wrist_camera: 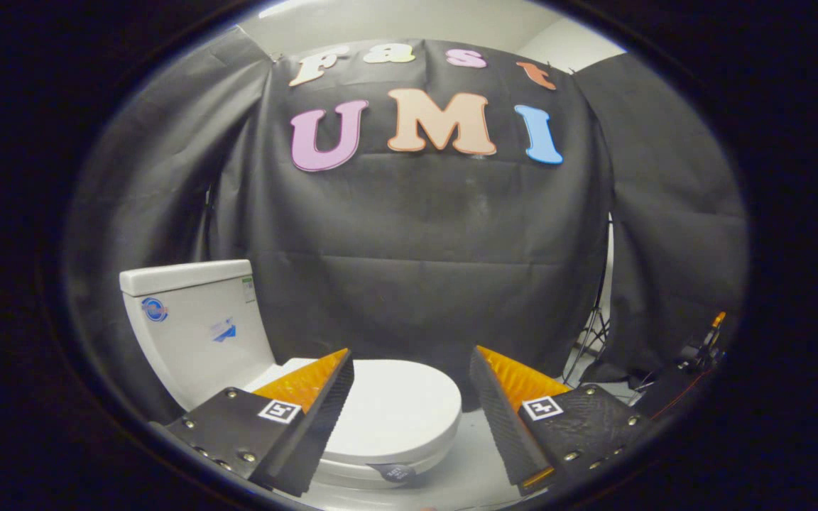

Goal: Open the toilet lid.

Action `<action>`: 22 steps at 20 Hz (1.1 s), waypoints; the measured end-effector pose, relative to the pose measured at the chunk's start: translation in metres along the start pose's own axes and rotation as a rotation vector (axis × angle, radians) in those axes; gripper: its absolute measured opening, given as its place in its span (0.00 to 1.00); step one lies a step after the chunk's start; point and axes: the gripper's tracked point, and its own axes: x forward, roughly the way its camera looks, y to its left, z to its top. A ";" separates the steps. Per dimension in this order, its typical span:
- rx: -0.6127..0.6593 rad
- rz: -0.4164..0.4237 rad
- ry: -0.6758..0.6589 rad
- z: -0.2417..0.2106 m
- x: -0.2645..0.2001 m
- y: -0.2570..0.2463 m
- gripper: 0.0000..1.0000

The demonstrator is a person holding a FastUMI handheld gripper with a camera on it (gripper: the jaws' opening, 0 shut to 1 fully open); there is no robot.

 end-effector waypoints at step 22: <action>0.388 -0.026 0.546 -0.190 0.026 -0.008 1.00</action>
